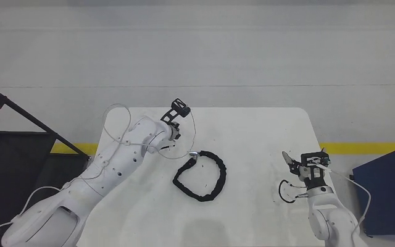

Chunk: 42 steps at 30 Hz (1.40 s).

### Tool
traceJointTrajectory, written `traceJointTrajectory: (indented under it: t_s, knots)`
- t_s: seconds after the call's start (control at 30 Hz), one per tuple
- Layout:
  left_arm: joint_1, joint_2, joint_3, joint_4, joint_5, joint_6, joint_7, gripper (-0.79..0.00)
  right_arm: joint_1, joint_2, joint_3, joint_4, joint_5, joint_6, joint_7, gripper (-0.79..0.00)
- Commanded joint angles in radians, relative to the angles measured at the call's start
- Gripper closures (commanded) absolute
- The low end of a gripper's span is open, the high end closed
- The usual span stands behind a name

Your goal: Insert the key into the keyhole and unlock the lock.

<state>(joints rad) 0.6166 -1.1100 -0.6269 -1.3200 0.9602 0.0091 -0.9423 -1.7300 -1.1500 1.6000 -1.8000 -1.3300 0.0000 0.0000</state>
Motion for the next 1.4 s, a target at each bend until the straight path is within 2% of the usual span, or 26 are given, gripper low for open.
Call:
traceJointTrajectory:
  t_s: [0.0,0.2,0.37,0.5,0.63,0.77,0.87,1.0,1.13,1.23,1.3,1.37]
  knots:
    - [-0.008,-0.01,0.009,0.023,0.021,0.012,0.024,0.0,0.0,0.0,0.0,0.0,0.0,0.0,0.0,-0.785]
    - [-0.024,-0.037,0.026,0.088,0.067,0.029,0.057,0.0,0.0,0.0,0.0,0.0,0.0,0.0,0.0,-0.785]
    - [-0.037,-0.046,0.017,0.135,0.117,0.045,0.05,0.0,0.0,0.0,0.0,0.0,0.0,0.0,0.0,-0.785]
    - [-0.046,-0.045,-0.005,0.173,0.159,0.067,-0.007,0.0,0.0,0.0,0.0,0.0,0.0,0.0,0.0,-0.785]
    - [-0.045,-0.039,-0.043,0.185,0.182,0.072,-0.006,0.0,0.0,0.0,0.0,0.0,0.0,0.0,0.0,-0.785]
    - [-0.016,-0.023,-0.118,0.138,0.091,-0.001,0.006,0.0,0.0,0.0,0.0,0.0,0.0,0.0,0.0,-0.785]
    - [0.032,0.001,-0.201,0.074,-0.011,-0.093,-0.01,0.0,0.0,0.0,0.0,0.0,0.0,0.0,0.0,-0.785]
    - [0.137,0.041,-0.325,-0.028,-0.122,-0.177,-0.055,0.0,0.0,0.0,0.0,0.0,0.0,0.0,0.0,-0.785]
    - [0.276,0.083,-0.473,-0.158,-0.224,-0.266,-0.036,0.0,0.0,0.0,0.0,0.0,0.0,0.0,0.0,-0.785]
    - [0.387,0.109,-0.591,-0.199,-0.32,-0.297,-0.025,0.0,0.0,0.0,0.0,0.0,0.0,0.0,0.0,-0.785]
    - [0.456,0.125,-0.657,-0.223,-0.361,-0.368,-0.007,0.0,0.0,0.0,0.0,0.0,0.0,0.0,0.0,-0.785]
    - [0.526,0.138,-0.713,-0.242,-0.418,-0.487,0.022,0.0,0.0,0.0,0.0,0.0,0.0,0.0,0.0,-0.785]
